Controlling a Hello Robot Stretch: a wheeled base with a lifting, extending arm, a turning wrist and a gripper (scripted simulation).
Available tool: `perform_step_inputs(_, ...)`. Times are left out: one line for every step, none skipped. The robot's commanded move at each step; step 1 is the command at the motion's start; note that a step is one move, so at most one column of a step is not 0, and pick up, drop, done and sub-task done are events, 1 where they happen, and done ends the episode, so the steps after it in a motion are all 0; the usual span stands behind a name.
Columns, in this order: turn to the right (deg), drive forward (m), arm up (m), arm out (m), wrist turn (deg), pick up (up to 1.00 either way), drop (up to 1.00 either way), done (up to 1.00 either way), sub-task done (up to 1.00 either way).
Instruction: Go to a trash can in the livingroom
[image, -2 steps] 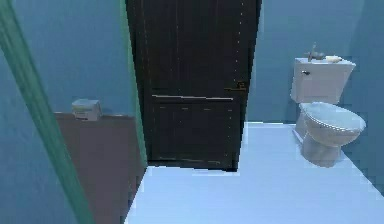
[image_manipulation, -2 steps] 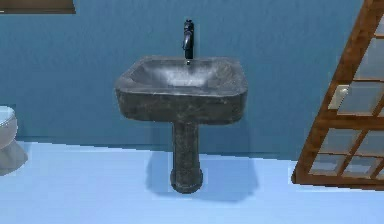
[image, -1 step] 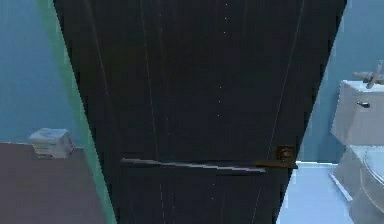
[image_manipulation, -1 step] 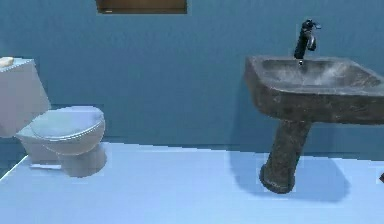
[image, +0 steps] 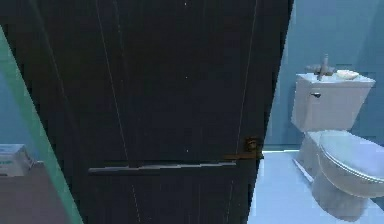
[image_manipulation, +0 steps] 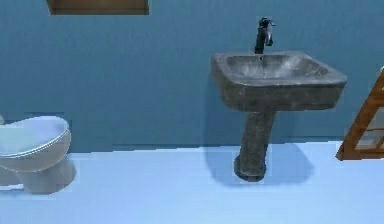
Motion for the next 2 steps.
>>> perform_step_inputs(0.0,0.05,0.0,0.0,0.0,0.0,0.0,0.0,0.0)
perform_step_inputs(-39.0,0.0,0.0,0.0,0.0,0.0,0.0,0.0,0.0)
